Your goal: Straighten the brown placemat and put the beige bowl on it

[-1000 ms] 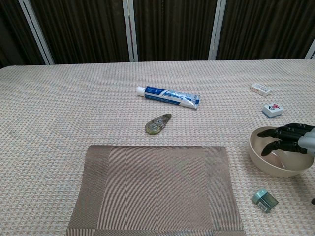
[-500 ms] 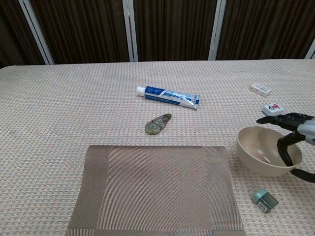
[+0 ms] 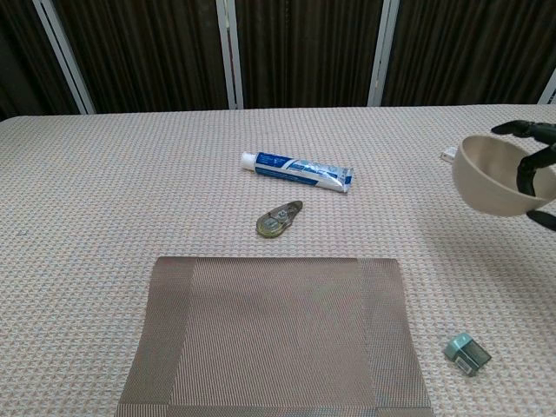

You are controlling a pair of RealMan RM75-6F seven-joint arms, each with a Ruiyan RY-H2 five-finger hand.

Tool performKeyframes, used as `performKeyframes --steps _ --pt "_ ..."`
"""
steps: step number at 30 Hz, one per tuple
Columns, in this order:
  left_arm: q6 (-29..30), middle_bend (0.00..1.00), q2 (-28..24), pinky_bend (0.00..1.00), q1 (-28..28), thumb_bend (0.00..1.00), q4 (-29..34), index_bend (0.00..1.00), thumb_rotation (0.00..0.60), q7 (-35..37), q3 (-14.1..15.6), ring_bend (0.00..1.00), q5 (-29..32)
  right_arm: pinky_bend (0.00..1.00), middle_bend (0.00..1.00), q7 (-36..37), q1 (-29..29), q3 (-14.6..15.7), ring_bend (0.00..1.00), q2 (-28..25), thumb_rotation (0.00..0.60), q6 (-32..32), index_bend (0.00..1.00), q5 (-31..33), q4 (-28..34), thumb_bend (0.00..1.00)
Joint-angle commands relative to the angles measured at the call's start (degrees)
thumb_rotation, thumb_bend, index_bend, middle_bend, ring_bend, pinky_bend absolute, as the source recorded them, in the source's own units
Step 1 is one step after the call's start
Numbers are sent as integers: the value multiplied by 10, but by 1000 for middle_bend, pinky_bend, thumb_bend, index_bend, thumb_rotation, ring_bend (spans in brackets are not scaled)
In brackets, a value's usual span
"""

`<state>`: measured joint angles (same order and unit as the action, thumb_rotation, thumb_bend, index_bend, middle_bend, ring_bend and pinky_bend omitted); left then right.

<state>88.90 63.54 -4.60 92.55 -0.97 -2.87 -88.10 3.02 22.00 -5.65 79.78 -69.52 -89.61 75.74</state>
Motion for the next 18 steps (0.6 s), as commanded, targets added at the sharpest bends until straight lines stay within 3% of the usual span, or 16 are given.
performKeyframes --steps 1,8,18 --pt "-1 0 0 0 -1 0 0 0 600 0 0 0 0 0 0 6 21 -43 0 8 600 41 739 67 -54 360" --pt "0 0 -3 0 0 0 3 0 600 6 1 0 -4 0 0 -8 57 -74 0 50 600 124 743 147 -173 360" --pt "-10 0 -2 0 -4 0 0 0 600 12 0 0 3 0 0 -27 63 -75 0 73 600 156 743 186 -224 356"
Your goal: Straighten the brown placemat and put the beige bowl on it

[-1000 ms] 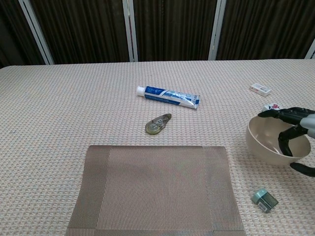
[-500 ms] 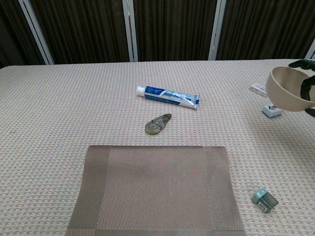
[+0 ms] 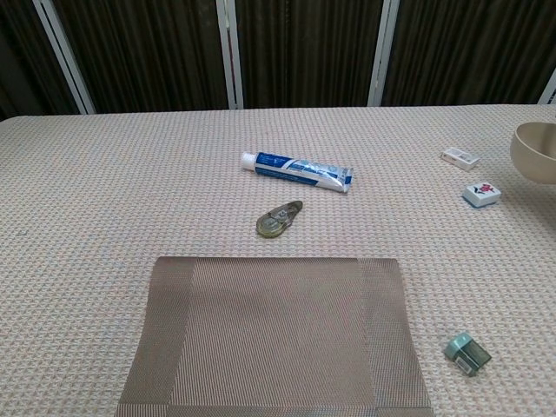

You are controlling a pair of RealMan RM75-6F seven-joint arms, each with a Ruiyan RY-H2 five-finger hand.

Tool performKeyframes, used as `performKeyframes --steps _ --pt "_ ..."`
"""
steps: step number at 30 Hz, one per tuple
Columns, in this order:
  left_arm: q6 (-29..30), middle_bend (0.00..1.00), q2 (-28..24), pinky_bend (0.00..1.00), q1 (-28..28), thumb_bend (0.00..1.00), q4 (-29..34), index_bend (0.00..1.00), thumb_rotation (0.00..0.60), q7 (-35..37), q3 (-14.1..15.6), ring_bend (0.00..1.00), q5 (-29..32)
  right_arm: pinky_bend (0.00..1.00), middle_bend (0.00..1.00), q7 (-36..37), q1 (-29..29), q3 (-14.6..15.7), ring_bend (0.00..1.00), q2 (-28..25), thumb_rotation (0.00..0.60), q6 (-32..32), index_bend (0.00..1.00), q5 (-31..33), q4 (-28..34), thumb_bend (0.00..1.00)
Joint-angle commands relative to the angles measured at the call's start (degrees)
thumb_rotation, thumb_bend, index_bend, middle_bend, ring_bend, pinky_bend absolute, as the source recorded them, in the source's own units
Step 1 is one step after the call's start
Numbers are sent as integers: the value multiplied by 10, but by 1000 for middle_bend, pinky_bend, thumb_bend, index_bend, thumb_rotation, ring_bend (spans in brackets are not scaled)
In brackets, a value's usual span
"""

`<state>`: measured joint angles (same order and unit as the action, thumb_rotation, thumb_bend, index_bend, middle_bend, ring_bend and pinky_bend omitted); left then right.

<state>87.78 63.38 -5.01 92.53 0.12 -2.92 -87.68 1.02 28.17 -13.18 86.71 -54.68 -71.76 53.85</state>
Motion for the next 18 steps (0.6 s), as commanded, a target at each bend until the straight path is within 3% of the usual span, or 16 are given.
performKeyframes --steps 1,3,5,7,8,13,18 --pt "3 0 -1 0 1 0 1 0 600 2 0 0 -3 0 0 -13 1 1 0 5 600 13 717 13 -8 349" --pt "4 0 -2 0 1 0 1 0 600 3 0 0 -3 0 0 -20 1 1 0 7 600 19 335 22 -10 250" --pt "2 0 -2 0 1 0 1 0 600 4 0 0 -1 0 0 -25 0 5 0 6 600 24 63 24 -10 83" --pt "0 0 -2 0 0 0 0 0 600 5 0 0 0 0 0 -32 0 12 0 0 600 28 43 20 -7 1" --pt "-1 0 -2 0 0 0 0 0 600 5 1 0 0 0 0 -33 0 13 0 -3 600 26 4 18 -4 0" --pt "-1 0 -1 0 0 0 -1 0 600 6 1 0 -1 0 0 -18 -12 15 0 -26 600 -21 0 -7 38 0" --pt "2 0 -2 0 1 0 0 0 600 10 1 0 -3 0 0 -12 -42 24 0 -74 600 -96 0 -43 121 0"
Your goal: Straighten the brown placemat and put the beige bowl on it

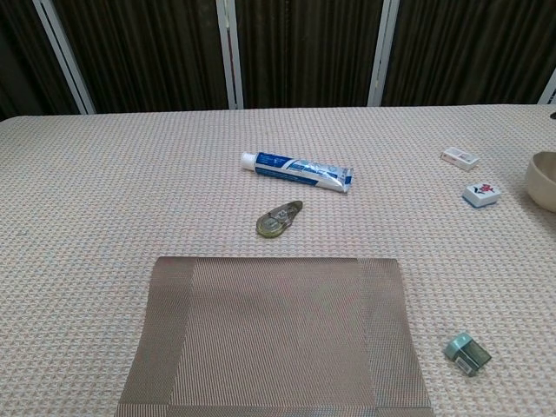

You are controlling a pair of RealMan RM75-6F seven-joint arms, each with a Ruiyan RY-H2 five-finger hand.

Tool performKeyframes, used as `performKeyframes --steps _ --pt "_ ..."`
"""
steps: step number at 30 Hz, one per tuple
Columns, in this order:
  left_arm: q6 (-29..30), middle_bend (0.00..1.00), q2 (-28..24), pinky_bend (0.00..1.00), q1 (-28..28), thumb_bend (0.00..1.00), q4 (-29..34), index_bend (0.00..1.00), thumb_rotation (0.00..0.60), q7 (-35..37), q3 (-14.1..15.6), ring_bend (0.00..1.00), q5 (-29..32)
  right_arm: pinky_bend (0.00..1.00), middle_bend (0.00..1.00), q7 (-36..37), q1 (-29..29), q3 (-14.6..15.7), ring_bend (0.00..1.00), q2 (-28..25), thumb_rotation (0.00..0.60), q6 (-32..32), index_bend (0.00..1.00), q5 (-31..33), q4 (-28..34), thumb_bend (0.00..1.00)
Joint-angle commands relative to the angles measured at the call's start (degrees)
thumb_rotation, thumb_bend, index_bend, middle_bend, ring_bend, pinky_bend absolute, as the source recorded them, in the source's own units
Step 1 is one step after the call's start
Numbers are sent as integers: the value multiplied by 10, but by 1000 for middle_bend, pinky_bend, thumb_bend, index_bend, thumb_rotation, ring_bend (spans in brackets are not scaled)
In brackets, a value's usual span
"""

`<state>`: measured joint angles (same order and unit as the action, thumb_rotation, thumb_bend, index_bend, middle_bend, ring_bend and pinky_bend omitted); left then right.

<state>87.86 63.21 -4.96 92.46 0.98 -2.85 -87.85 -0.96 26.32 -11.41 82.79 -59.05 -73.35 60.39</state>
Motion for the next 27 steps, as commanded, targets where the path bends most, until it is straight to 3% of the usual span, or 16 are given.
performKeyframes --steps 1,5,8,11,17,22,27 --pt "1 0 -1 0 1 0 1 0 600 2 1 0 -3 0 0 11 -30 8 0 -44 600 -67 0 -33 73 0" --pt "10 0 0 0 -3 0 -1 0 600 23 7 0 -33 0 0 25 -63 17 0 -89 600 -124 0 -57 150 0" --pt "35 0 9 0 -13 0 -22 1 600 82 24 0 -110 0 0 39 -90 29 0 -122 600 -159 0 -74 208 0" --pt "47 0 24 0 -22 0 -56 13 600 96 43 0 -169 0 0 46 -116 44 0 -148 600 -195 0 -95 252 0" --pt "8 0 48 0 -47 0 -52 35 600 68 72 0 -226 0 0 8 -155 71 0 -152 600 -258 0 -132 268 0" --pt "-39 0 70 0 -81 5 -50 161 600 27 88 0 -277 0 0 -10 -180 81 0 -144 600 -303 0 -152 277 0" --pt "-69 0 102 0 -105 82 -79 265 600 -10 105 0 -326 0 0 -28 -192 91 0 -145 600 -310 0 -162 284 0"
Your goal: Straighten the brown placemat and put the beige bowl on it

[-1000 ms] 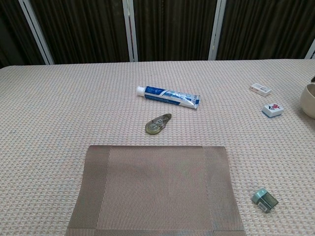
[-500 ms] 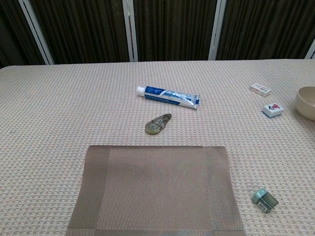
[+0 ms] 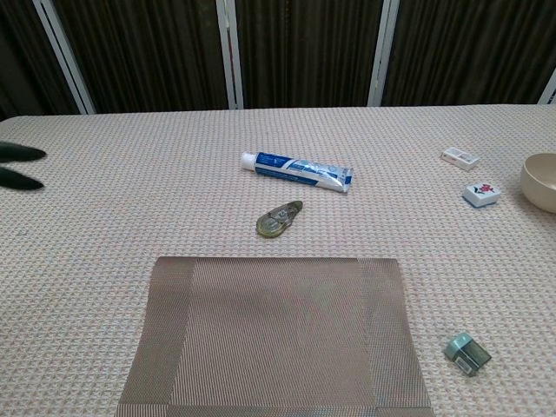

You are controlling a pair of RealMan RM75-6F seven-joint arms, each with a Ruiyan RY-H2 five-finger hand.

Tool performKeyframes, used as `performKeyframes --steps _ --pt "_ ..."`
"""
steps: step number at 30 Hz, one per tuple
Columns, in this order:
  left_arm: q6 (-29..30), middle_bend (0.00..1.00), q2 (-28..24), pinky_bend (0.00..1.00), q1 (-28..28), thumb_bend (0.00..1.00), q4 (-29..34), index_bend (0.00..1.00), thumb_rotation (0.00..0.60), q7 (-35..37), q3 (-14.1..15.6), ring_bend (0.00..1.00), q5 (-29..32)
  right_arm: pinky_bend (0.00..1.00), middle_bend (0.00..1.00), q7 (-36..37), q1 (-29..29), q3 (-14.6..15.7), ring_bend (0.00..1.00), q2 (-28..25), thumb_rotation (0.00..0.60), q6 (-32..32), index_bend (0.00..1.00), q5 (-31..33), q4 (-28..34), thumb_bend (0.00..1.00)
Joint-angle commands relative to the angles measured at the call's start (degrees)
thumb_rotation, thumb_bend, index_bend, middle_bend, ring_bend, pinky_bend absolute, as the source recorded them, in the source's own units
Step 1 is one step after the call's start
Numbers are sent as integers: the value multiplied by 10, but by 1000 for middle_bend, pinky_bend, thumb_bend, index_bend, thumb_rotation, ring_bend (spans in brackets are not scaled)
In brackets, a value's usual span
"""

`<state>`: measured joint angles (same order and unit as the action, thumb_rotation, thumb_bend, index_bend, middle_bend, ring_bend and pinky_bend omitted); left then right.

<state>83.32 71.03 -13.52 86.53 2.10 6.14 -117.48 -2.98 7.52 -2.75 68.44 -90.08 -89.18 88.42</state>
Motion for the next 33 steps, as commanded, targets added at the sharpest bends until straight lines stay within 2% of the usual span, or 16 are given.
performKeyframes --steps 1,9,16,22,33 --pt "-25 0 26 0 -21 97 -22 276 600 -22 17 0 -32 0 0 -10 -4 5 0 -2 600 2 0 -3 4 0" --pt "-47 0 100 0 -35 214 -103 376 600 -4 50 0 -55 0 0 -3 -7 3 0 -16 600 13 0 6 15 0" --pt "-44 0 163 0 -34 224 -182 397 600 1 66 0 -57 0 0 10 -7 2 0 -23 600 19 0 4 19 0" --pt "-43 0 194 0 -36 222 -210 397 600 -2 71 0 -53 0 0 14 -7 0 0 -25 600 22 0 6 20 0" --pt "-68 0 234 0 -50 224 -218 397 600 -13 70 0 -40 0 0 29 -8 -1 0 -27 600 28 0 10 23 0"
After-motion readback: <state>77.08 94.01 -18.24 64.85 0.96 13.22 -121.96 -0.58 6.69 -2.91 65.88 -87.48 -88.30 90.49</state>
